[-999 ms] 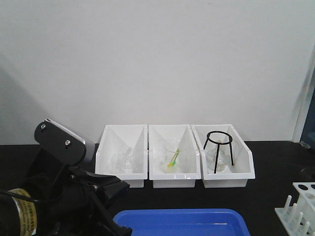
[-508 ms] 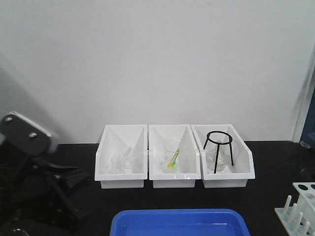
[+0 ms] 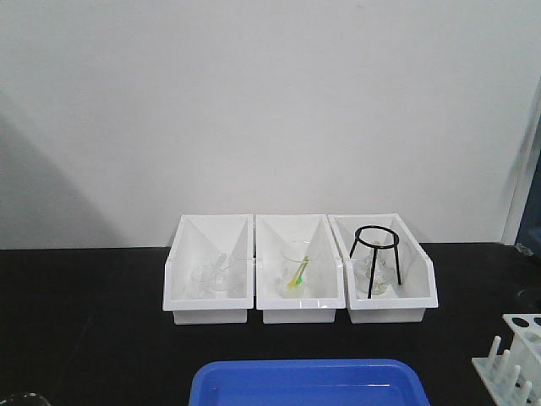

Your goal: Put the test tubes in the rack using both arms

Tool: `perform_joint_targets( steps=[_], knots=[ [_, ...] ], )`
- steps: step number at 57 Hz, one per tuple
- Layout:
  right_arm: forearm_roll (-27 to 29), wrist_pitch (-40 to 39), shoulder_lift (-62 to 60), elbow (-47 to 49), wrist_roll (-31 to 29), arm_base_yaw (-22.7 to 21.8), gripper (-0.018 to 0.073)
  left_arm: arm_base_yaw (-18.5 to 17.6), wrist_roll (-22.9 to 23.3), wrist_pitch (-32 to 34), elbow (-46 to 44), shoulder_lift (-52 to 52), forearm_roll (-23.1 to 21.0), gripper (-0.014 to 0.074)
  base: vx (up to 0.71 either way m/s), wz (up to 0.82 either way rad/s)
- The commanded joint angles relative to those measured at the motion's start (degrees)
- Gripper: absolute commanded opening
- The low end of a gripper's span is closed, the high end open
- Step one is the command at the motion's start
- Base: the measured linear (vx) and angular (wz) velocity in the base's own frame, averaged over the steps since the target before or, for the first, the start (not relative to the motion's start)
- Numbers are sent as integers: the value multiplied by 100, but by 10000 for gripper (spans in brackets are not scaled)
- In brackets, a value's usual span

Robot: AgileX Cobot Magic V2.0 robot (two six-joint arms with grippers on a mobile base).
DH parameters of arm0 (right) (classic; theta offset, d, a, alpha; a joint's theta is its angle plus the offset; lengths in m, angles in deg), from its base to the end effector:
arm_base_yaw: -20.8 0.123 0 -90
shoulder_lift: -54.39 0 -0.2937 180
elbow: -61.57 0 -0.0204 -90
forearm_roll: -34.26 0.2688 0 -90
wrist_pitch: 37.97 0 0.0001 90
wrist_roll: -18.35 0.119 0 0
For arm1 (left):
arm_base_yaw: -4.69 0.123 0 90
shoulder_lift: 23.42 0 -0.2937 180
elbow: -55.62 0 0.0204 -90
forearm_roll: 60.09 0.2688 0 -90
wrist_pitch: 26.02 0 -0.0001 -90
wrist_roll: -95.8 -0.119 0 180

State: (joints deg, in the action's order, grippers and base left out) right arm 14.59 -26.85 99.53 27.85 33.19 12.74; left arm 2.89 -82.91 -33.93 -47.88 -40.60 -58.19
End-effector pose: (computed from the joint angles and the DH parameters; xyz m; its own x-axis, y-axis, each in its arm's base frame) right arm 0.1686 -0.0317 0.4044 -0.0047 -0.0782 -0.9969 0.2044 0.9758 -0.0775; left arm 0.1055 -0.0028 0.1889 -0.2004 0.0166 -0.9796 0.0290 0.9995 0.0110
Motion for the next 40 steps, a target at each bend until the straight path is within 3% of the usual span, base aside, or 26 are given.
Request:
perform_joint_targets(
  steps=[1,5,40],
  knots=[
    [-31,-438,-12,189,9,-2,-8,262,-10,517,407,690,-221,-20,0,0],
    [-31,-432,-11,189,9,-2,-8,322,-77,-2,418,1151,-273,-20,0,0],
    [-31,-436,-5,189,9,-2,-8,312,-59,42,424,1125,-303,-20,0,0]
  ],
)
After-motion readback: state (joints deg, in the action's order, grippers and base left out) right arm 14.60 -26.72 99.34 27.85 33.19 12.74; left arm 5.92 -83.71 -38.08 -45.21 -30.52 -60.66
